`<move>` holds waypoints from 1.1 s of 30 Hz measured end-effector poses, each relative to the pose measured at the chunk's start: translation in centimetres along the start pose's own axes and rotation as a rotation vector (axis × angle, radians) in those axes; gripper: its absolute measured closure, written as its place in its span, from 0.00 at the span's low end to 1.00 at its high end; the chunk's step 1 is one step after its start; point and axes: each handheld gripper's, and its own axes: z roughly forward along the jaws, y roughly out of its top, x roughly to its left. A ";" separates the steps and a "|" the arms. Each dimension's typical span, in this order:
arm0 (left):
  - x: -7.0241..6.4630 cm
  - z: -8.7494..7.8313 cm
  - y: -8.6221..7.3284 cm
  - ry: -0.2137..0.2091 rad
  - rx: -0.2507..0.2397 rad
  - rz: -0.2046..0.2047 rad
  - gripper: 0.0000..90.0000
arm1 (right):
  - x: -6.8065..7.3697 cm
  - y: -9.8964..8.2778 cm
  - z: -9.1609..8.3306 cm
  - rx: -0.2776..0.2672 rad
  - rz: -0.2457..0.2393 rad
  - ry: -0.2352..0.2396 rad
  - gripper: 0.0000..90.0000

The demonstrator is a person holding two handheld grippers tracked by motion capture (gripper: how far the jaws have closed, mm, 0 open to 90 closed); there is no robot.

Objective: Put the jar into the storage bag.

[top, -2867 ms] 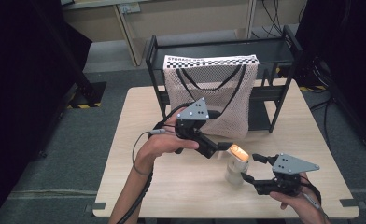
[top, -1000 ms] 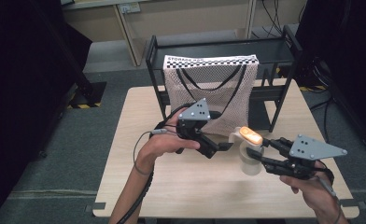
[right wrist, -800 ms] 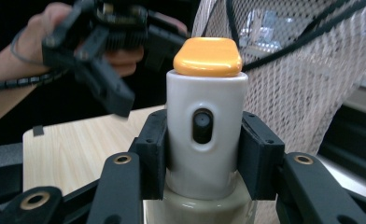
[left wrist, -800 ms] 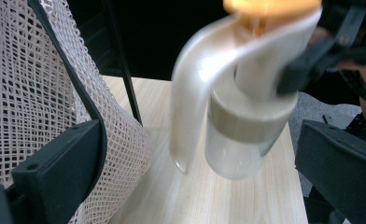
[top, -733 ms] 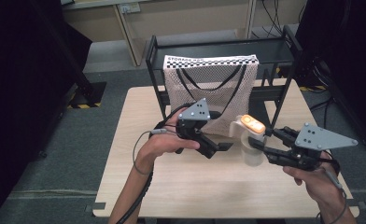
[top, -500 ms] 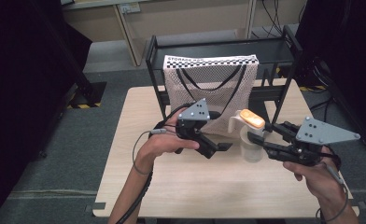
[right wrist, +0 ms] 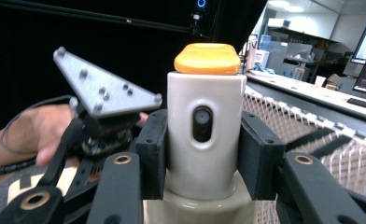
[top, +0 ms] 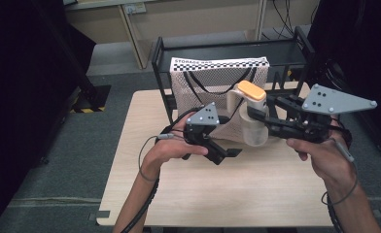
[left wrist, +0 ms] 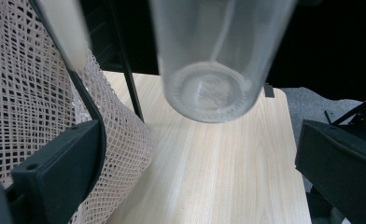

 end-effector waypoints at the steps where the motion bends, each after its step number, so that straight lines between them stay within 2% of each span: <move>1: 0.0 0.0 0.0 0.001 0.001 0.001 0.01 | -0.1 0.3 0.2 -0.001 0.001 0.001 0.64; 7: 0.0 0.0 0.1 -0.002 0.005 0.002 0.01 | -0.5 1.9 1.6 -0.003 0.004 -0.006 0.64; 12: -0.1 0.0 0.1 -0.001 0.004 0.002 0.01 | -0.9 3.2 3.4 0.008 0.002 -0.018 0.64; 23: -0.1 0.1 0.1 -0.002 0.004 0.005 0.00 | -1.7 5.4 6.3 0.025 -0.003 -0.038 0.64; 33: -0.2 0.1 0.2 -0.002 0.004 0.015 0.00 | -1.9 5.4 8.4 0.032 0.018 -0.038 0.64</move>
